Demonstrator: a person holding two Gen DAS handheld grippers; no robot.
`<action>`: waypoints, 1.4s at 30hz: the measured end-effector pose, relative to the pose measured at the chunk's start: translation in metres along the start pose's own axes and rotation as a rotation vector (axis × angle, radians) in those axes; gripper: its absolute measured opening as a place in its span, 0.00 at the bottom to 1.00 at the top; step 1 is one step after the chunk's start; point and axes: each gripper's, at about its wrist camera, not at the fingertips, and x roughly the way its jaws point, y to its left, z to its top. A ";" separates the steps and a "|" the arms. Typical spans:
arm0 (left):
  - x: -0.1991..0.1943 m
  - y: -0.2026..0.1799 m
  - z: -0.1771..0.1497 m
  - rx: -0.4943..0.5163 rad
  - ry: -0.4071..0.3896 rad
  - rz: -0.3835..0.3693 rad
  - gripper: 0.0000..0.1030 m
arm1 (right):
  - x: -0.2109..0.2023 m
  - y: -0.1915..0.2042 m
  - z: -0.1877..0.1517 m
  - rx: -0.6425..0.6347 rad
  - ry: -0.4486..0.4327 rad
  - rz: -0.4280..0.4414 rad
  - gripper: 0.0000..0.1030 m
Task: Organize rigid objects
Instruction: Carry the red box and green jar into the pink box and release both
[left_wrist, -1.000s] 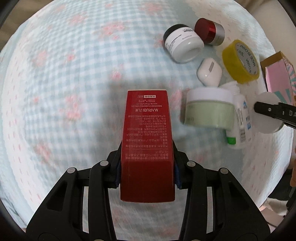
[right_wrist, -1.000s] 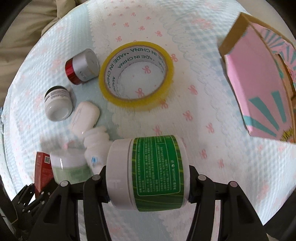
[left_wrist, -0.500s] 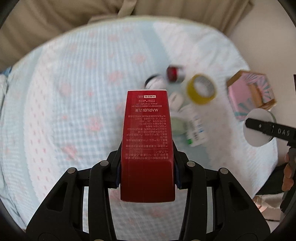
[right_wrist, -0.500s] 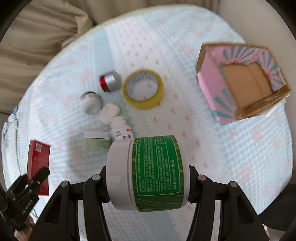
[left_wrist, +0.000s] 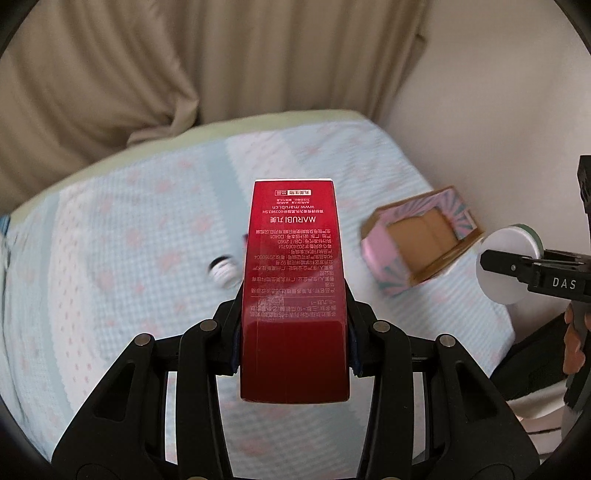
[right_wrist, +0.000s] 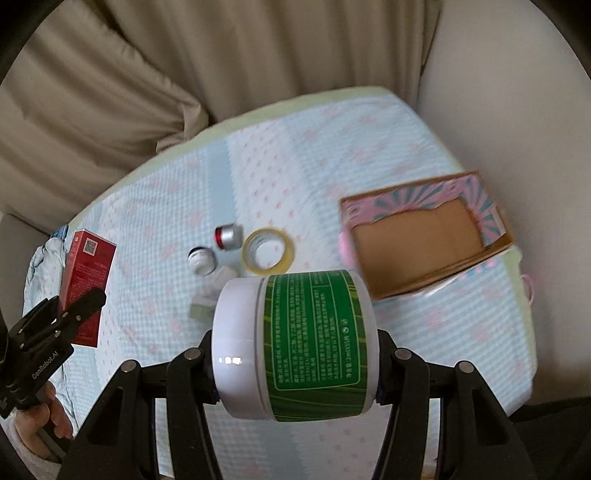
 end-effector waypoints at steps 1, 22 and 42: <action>0.000 -0.016 0.007 0.009 -0.008 -0.002 0.36 | -0.004 -0.008 0.003 -0.008 -0.003 -0.004 0.51; 0.192 -0.258 0.077 -0.018 0.148 -0.022 0.36 | 0.076 -0.269 0.101 -0.070 0.156 -0.038 0.51; 0.395 -0.280 0.035 0.173 0.486 0.022 0.36 | 0.241 -0.299 0.101 -0.150 0.310 0.035 0.51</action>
